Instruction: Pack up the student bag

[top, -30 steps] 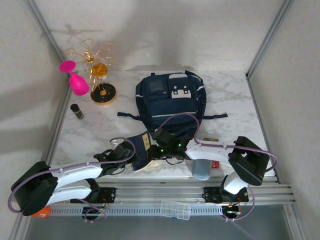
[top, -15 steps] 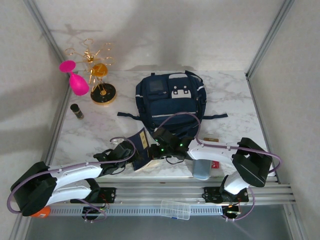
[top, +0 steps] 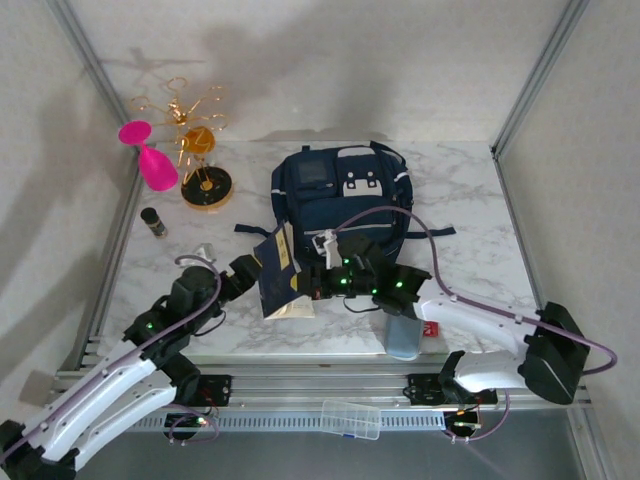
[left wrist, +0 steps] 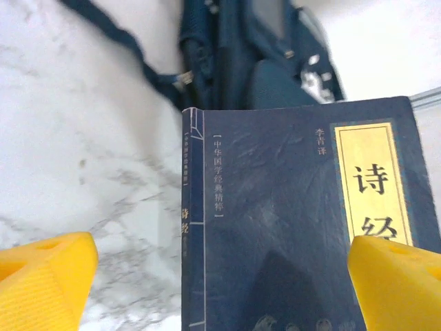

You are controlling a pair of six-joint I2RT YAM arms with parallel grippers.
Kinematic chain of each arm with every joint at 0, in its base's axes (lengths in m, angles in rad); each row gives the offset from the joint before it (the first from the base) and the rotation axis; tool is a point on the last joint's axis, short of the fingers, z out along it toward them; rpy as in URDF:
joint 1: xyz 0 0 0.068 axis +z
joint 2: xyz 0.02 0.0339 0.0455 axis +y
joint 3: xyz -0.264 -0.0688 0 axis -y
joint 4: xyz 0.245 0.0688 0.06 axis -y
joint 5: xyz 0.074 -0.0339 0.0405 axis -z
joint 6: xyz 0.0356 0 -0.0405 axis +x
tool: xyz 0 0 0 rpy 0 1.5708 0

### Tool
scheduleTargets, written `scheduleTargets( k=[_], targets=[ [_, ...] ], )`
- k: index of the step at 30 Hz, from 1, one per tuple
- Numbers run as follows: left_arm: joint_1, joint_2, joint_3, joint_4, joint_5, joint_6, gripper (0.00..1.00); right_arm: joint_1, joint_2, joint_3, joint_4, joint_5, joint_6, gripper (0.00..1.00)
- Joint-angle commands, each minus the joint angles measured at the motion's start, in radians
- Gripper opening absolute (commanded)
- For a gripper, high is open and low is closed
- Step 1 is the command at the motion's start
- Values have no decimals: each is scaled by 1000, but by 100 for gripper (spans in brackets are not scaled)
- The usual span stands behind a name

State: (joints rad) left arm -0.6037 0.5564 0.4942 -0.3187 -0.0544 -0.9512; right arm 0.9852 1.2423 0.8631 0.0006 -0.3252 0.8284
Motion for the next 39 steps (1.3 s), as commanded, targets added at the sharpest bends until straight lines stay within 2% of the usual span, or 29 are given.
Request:
scheduleTargets(
  k=[1,8,13,16,21,26,31,33,35,37,39],
  targets=[
    [14,-13,50,-13,109,6,97,-39,-63,8,77,-102,-32,0],
    [13,91,49,247,348,-26,95,-127,-129,-23,213,-272,30,0],
    [0,132,36,420,406,-62,95,-161,-138,-56,338,-362,87,0],
    [-8,142,25,502,427,-88,91,-163,-140,-71,360,-378,91,0],
    [-20,129,26,578,437,-101,73,-200,-143,-116,349,-376,100,0],
    [-22,119,25,583,415,-99,39,-211,-143,-154,357,-380,109,0],
    [-25,131,30,608,420,-105,14,-213,-143,-155,322,-367,90,0],
    [-25,132,34,609,423,-105,8,-212,-146,-155,299,-354,82,0],
    [-25,135,42,606,421,-98,2,-213,-147,-150,266,-340,65,8],
    [-25,138,54,604,417,-88,0,-215,-150,-137,189,-312,30,26],
    [-25,145,69,604,418,-81,0,-222,-157,-130,110,-267,7,39]
  ],
)
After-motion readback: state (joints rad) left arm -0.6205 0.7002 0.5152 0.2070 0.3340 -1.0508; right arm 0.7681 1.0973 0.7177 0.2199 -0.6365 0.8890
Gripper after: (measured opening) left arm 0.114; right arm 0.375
